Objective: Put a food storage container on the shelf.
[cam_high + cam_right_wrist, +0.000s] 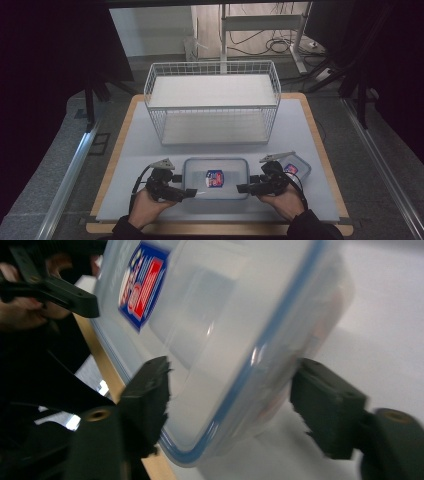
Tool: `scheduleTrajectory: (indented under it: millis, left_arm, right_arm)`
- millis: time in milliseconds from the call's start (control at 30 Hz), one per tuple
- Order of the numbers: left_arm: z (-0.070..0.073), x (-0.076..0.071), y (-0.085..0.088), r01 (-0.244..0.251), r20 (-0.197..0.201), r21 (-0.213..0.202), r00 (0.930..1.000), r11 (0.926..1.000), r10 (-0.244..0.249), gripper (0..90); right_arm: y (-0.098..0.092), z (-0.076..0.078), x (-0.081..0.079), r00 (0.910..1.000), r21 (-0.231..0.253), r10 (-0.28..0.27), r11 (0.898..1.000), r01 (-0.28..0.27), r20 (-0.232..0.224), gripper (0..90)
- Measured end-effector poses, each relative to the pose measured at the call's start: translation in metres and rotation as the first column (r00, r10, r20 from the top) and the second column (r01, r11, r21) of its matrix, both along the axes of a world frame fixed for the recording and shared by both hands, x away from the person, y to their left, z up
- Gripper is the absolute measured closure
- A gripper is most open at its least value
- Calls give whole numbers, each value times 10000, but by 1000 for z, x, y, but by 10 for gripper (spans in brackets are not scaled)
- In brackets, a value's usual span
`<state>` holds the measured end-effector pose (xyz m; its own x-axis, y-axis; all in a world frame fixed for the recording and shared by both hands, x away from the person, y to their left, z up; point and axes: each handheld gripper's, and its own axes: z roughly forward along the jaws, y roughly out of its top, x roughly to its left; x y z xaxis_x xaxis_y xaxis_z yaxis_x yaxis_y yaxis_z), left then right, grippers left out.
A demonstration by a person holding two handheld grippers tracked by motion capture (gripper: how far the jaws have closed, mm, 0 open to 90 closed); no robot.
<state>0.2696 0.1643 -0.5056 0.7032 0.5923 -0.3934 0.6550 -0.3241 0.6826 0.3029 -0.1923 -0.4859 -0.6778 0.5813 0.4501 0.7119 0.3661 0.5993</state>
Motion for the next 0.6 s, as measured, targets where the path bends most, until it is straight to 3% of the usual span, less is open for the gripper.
scheduleTrajectory:
  millis: [100, 167, 233, 267, 333, 500, 533, 567, 600]
  left_arm:
    - [0, -7, 6, -220, 31, -453, 9998, 9987, 221, 298]
    - [-1, -8, 9, -282, 1, -641, 9996, 9975, 283, 353]
    - [-4, -10, 15, -456, -180, -1140, 9989, 9924, 439, 382]
    - [-6, -10, 21, -487, -392, -1588, 9983, 9861, 429, 442]
    - [-9, -10, 26, -534, -635, -2025, 9971, 9778, 414, 484]
    - [-10, -11, 27, -662, -792, -2222, 9956, 9727, 497, 505]
    - [-11, -10, 28, -892, -964, -2501, 9931, 9641, 669, 511]
    - [-11, -10, 28, -892, -964, -2501, 9931, 9641, 669, 518]
    - [-12, -9, 29, -1101, -1088, -2748, 9906, 9552, 829, 525]
  right_arm:
    - [-8, 0, -4, 9998, 518, -173, 9985, 171, 32, 441]
    - [-9, 0, -4, 9998, 622, -192, 9979, 190, 26, 451]
    - [-10, 0, -6, 9997, 737, -219, 9971, 210, 113, 461]
    - [-10, 0, -8, 9995, 750, -195, 9970, 175, 254, 470]
    - [-11, 0, -8, 9992, 855, -211, 9962, 181, 336, 479]
    - [-13, -2, -7, 9993, 1153, -335, 9928, 314, 164, 487]
    - [-13, -2, -7, 9993, 1159, -353, 9927, 334, 150, 490]
    - [-13, -2, -7, 9993, 1159, -353, 9927, 334, 150, 490]
    - [-13, -2, -8, 9990, 1198, -400, 9921, 375, 189, 506]
